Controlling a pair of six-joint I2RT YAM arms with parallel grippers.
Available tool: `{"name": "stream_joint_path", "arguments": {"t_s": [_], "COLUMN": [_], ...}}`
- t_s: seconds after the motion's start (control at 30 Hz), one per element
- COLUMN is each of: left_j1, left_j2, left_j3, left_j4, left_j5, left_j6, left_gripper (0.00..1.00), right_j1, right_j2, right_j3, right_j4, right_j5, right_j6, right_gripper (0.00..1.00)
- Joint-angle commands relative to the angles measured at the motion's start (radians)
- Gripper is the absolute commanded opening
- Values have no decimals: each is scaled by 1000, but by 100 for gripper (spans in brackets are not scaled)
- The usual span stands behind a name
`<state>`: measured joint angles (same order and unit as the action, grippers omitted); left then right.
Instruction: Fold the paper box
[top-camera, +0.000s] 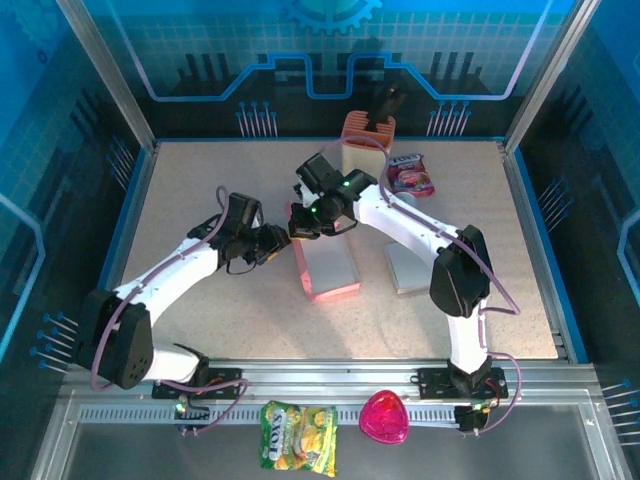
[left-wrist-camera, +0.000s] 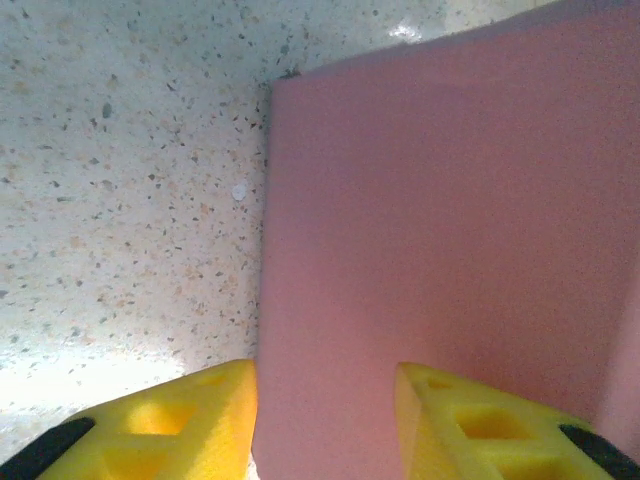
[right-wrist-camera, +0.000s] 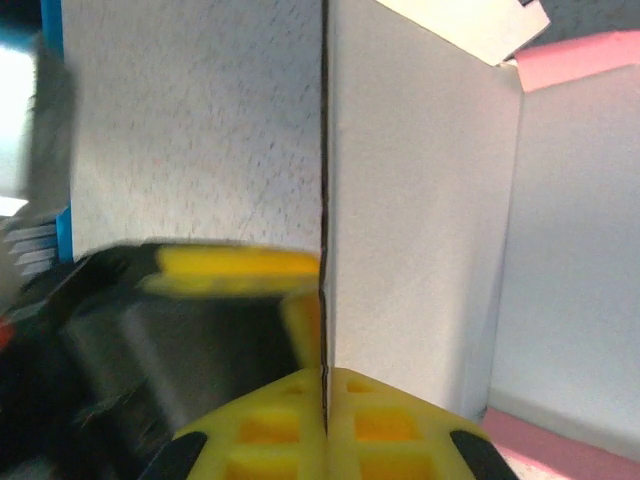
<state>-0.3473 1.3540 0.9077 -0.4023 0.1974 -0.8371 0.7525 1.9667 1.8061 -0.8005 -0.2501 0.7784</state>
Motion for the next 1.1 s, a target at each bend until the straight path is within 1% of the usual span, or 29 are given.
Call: {"name": "stream_joint_path", "arguments": {"t_s": [0.0, 0.1, 0.3, 0.37, 0.47, 0.57, 0.6, 0.7, 0.8, 0.93, 1.07], "left_j1": [-4, -4, -4, -4, -4, -4, -4, -4, -4, -4, -4], "left_j2": [-76, -125, -238, -269, -306, -328, -332, -340, -339, -318, -275], "left_j3": [50, 62, 53, 45, 33, 24, 23, 23, 23, 17, 30], "left_j4": [-122, -197, -315, -346, -380, -407, -412, -430, -438, -430, -402], "left_j5": [-46, -75, -102, -98, -79, -49, -38, -12, 5, 23, 32], "left_j6": [57, 80, 113, 123, 134, 152, 159, 180, 202, 231, 248], "left_gripper": [41, 42, 42, 42, 42, 42, 42, 42, 42, 43, 44], "right_j1": [28, 58, 99, 101, 97, 90, 87, 84, 70, 55, 35], "right_j2": [-74, -100, -138, -130, -83, -19, -3, 9, 19, 19, -10], "right_j3": [-38, -31, -64, -53, 27, 125, 142, 140, 148, 116, 50], "right_j4": [107, 91, 49, 7, -122, -258, -275, -254, -243, -216, -134], "right_j5": [148, 322, 638, 714, 773, 789, 786, 784, 752, 701, 652], "right_j6": [176, 276, 616, 748, 933, 1105, 1150, 1253, 1293, 1288, 1196], "right_gripper": [0, 0, 0, 0, 0, 0, 0, 0, 0, 11, 26]}}
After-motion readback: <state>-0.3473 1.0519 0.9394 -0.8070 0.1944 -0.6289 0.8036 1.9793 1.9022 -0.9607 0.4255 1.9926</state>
